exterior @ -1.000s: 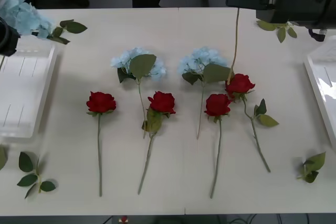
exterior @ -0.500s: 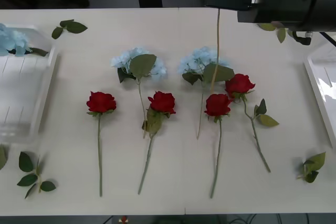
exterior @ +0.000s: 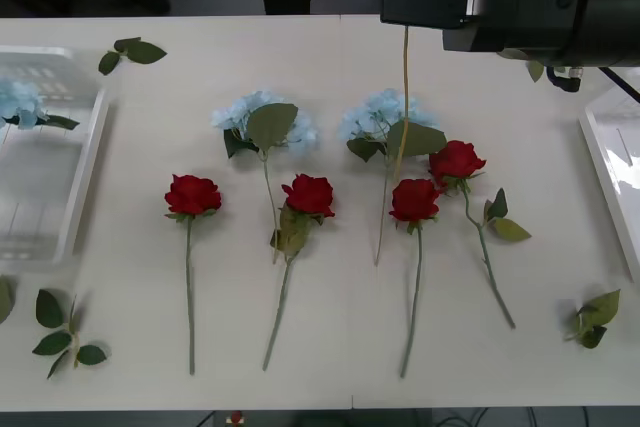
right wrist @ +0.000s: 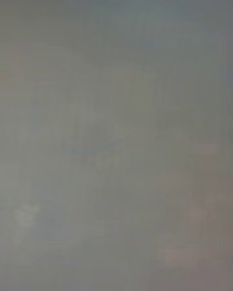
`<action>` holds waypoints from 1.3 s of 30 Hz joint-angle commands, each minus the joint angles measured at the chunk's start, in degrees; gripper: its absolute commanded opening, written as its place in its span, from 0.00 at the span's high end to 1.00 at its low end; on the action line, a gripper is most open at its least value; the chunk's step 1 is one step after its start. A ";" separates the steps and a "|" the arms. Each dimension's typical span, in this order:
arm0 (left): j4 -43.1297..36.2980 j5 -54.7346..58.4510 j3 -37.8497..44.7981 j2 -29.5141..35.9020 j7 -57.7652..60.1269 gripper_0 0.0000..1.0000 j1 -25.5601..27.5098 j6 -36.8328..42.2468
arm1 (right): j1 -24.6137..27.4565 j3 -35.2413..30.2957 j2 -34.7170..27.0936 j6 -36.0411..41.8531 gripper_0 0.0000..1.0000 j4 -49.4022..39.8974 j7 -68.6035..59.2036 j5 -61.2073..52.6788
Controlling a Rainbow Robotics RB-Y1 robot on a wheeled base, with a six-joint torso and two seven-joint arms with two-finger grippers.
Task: Place the red flowers into the right box and the blue flowers into the left box. If a person shows an open palm, hand one flower to the person first, then continue sorting.
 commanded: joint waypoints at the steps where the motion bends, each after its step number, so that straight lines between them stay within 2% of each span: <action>1: -0.63 0.63 0.85 1.45 -0.96 0.72 -0.35 -0.53 | -0.08 -0.02 -0.27 -0.15 1.00 -0.91 -2.53 1.43; 5: -0.80 2.83 0.94 1.45 -1.58 0.59 -0.44 -0.53 | -0.08 0.15 0.17 -0.24 1.00 -0.91 -2.53 2.75; 6: -1.06 3.62 0.94 1.54 -1.84 0.48 -0.44 -0.53 | -0.08 0.15 0.43 -0.15 1.00 -0.91 -2.61 2.75; 9: -3.61 5.55 0.94 1.80 -2.54 0.30 -0.61 0.52 | -0.08 0.15 0.78 -0.24 1.00 -0.91 -2.61 2.83; 11: -6.43 7.84 0.94 1.80 -2.72 0.25 -1.49 2.54 | -0.08 0.15 0.69 -0.24 1.00 -0.91 -2.53 2.75; 14: -10.03 14.08 0.94 1.71 -2.98 0.23 -2.37 4.65 | -0.08 0.06 0.69 -0.32 1.00 -0.91 -2.44 2.75; 20: -15.30 34.29 0.94 -0.66 -7.91 0.04 -2.55 5.79 | -1.05 -1.69 0.69 -0.67 1.00 -1.08 0.64 6.79; 24: -15.92 37.89 0.94 -0.92 -10.98 0.03 -2.55 7.38 | -2.01 -5.12 0.87 -0.76 1.00 -1.08 5.56 11.36; 29: -16.01 35.61 0.94 -0.92 -11.25 0.03 -3.25 10.28 | -3.68 -7.58 0.87 -1.29 1.00 -1.08 13.73 16.90; 39: -16.01 34.03 0.94 -0.92 -11.07 0.03 -3.25 10.36 | -4.39 -5.91 0.96 -10.34 1.00 -1.08 31.49 20.85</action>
